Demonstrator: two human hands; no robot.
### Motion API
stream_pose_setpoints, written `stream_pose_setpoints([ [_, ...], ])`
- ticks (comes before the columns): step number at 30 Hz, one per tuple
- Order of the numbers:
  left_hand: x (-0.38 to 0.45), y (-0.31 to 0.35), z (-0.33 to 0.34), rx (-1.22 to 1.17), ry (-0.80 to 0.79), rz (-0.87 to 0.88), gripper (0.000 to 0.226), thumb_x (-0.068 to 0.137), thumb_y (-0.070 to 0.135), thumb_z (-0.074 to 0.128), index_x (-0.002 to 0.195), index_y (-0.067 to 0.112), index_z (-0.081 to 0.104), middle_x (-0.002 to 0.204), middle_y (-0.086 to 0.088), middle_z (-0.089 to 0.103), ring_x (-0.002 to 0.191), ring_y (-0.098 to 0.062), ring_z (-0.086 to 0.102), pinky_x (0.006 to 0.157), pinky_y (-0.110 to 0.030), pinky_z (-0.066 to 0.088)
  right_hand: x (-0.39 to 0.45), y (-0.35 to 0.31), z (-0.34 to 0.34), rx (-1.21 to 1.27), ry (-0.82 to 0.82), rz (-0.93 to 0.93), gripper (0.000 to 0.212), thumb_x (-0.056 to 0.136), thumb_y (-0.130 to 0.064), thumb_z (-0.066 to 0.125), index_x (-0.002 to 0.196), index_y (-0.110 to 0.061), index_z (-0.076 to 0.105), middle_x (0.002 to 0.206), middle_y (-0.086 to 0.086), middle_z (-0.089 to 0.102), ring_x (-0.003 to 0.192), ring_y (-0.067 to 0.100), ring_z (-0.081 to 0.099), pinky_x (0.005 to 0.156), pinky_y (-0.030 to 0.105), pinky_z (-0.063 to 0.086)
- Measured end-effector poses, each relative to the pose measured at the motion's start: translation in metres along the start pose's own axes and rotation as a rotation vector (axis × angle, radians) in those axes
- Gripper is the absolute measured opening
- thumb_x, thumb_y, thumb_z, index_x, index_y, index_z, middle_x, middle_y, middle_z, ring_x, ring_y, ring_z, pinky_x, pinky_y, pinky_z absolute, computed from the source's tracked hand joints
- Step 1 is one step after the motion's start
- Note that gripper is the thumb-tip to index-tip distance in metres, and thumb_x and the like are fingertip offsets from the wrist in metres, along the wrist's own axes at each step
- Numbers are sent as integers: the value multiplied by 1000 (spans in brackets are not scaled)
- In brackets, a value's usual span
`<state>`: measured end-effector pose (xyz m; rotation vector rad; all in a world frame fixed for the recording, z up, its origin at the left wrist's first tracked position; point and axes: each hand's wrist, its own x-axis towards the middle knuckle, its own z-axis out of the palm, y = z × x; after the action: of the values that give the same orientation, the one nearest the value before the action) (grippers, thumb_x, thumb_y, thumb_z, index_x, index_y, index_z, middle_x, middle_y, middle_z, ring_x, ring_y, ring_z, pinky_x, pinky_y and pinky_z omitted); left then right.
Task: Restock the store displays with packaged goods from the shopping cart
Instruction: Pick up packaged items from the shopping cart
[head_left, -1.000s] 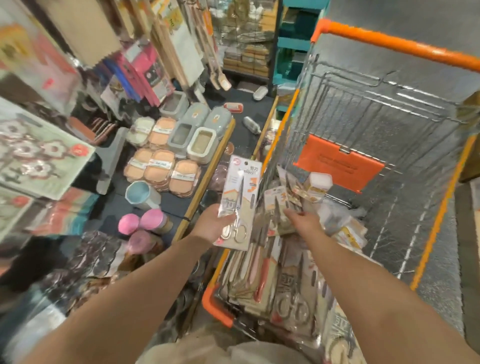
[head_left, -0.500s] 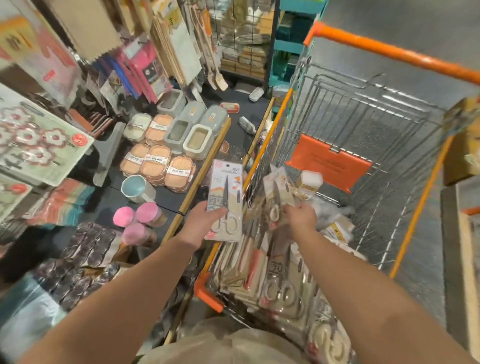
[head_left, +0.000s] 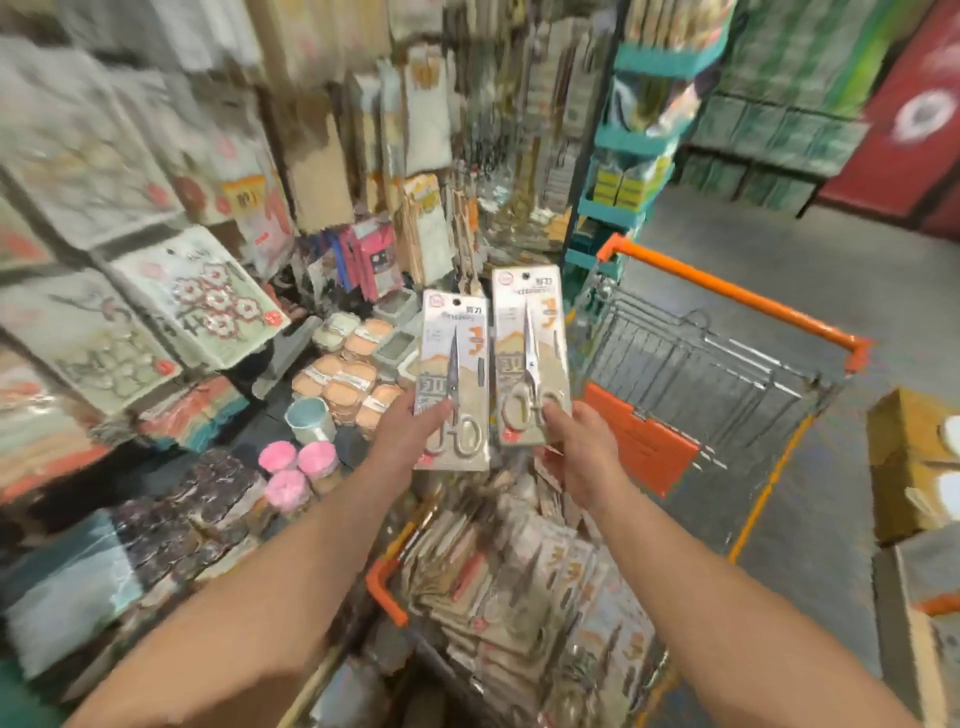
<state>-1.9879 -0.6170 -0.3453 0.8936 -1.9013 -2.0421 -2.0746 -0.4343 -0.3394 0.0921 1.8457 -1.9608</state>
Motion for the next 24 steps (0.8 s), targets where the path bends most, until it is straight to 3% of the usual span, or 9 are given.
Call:
stream_pose_setpoints([
  [3, -17, 37, -29, -10, 85, 123, 15, 95, 22, 64, 108, 29, 63, 103, 3, 73, 90, -14, 69, 75, -31, 55, -13, -29, 41, -25, -133, -71, 5, 98, -13, 57, 97, -16, 61, 76, 1, 61, 53, 5, 58, 50, 23, 47],
  [6, -32, 69, -68, -31, 157, 230, 25, 91, 29, 70, 115, 24, 65, 107, 2, 74, 91, -13, 72, 84, -33, 57, -30, -54, 85, -28, -243, -121, 7, 99, -14, 55, 99, -16, 62, 77, 1, 62, 58, 8, 57, 47, 22, 47],
  [8, -42, 90, -95, -39, 220, 279, 20, 92, 20, 68, 111, 22, 66, 107, -2, 75, 92, -17, 72, 87, -37, 58, -39, -70, 113, -4, -337, -127, 9, 100, -15, 56, 108, -15, 59, 85, 3, 66, 65, 10, 60, 50, 22, 50],
  [11, -54, 117, -137, -89, 313, 333, 23, 92, 10, 65, 115, 17, 65, 107, -7, 74, 96, -25, 72, 88, -44, 57, -53, -93, 157, -13, -466, -146, 9, 100, -17, 56, 109, -13, 57, 95, 4, 71, 79, 10, 66, 73, 28, 56],
  [15, -68, 142, -195, -105, 441, 375, 26, 93, 13, 66, 119, 14, 63, 108, -6, 74, 94, -23, 72, 84, -39, 57, -61, -108, 225, 15, -563, -191, 7, 99, -17, 56, 106, -15, 57, 104, 9, 69, 89, 22, 66, 65, 29, 53],
  [17, -78, 154, -228, -104, 496, 393, 24, 93, 17, 66, 116, 17, 63, 105, -4, 75, 93, -24, 72, 81, -40, 57, -65, -110, 265, 26, -602, -199, 9, 99, -19, 57, 107, -15, 57, 107, 11, 69, 94, 26, 67, 68, 34, 59],
  [20, -91, 168, -274, -102, 569, 403, 17, 93, 20, 66, 110, 22, 62, 95, 0, 75, 80, -24, 70, 67, -33, 52, -74, -109, 320, 0, -706, -216, 13, 100, -22, 57, 111, -17, 56, 110, 10, 68, 101, 29, 67, 84, 49, 58],
  [22, -96, 174, -304, -113, 618, 428, 20, 93, 24, 67, 112, 22, 61, 89, 0, 74, 74, -23, 62, 62, -32, 44, -82, -106, 353, -13, -749, -213, 7, 100, -22, 55, 107, -23, 56, 107, 8, 69, 96, 27, 68, 79, 46, 59],
  [24, -101, 182, -326, -109, 655, 453, 21, 94, 24, 65, 114, 20, 60, 94, -1, 72, 73, -18, 61, 60, -26, 44, -89, -102, 379, -15, -764, -208, 6, 100, -24, 55, 106, -25, 57, 109, 8, 68, 96, 26, 66, 64, 36, 58],
])
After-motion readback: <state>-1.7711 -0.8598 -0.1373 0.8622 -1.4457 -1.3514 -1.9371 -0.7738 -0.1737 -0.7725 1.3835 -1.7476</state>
